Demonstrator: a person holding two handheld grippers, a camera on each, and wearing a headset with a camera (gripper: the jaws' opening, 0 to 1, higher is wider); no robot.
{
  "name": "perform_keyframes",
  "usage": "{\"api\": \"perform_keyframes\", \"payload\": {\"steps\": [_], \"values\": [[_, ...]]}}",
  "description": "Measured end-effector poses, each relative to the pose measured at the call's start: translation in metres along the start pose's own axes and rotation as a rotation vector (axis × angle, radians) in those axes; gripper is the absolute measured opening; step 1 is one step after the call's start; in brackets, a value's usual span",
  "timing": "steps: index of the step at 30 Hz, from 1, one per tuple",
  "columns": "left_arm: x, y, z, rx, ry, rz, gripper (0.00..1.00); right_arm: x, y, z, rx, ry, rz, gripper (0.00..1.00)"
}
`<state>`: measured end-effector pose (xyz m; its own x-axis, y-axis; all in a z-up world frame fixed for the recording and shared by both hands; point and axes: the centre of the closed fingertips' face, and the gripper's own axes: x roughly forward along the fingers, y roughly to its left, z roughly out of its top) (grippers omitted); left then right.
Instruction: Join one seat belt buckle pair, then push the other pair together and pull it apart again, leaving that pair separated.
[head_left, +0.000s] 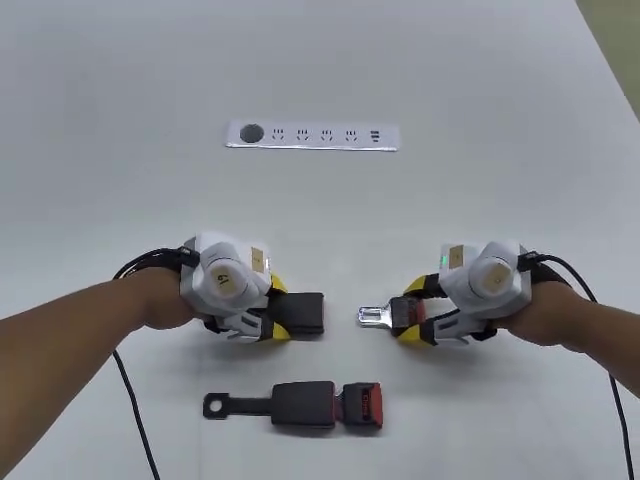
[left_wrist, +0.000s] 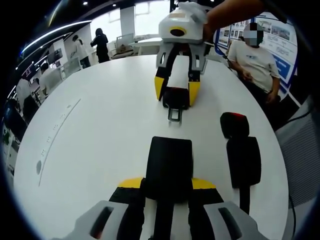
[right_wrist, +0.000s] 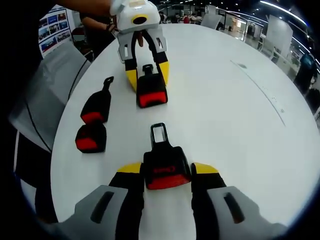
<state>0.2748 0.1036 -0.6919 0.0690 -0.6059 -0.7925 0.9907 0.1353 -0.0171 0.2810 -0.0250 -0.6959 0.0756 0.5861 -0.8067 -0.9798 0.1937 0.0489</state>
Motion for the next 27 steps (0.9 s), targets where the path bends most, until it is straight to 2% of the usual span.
{"api": "perform_keyframes", "payload": {"steps": [4,8,13,19,27], "values": [[0.0,0.001,0.0,0.0,0.002,0.0,0.34,0.003,0.005,0.01,-0.009,-0.013,0.026,0.35],[0.001,0.002,0.0,-0.001,0.001,0.0,0.34,0.004,0.004,0.018,-0.01,-0.023,0.027,0.35],[0.001,0.002,0.0,-0.002,0.002,0.0,0.34,0.014,0.003,0.023,-0.022,-0.03,0.026,0.35],[0.001,0.003,0.0,-0.002,0.005,-0.001,0.34,0.026,0.009,0.033,-0.031,-0.04,0.025,0.35],[0.002,0.003,0.001,0.004,0.013,-0.004,0.34,0.032,0.011,0.042,-0.027,-0.066,0.029,0.34]]}}
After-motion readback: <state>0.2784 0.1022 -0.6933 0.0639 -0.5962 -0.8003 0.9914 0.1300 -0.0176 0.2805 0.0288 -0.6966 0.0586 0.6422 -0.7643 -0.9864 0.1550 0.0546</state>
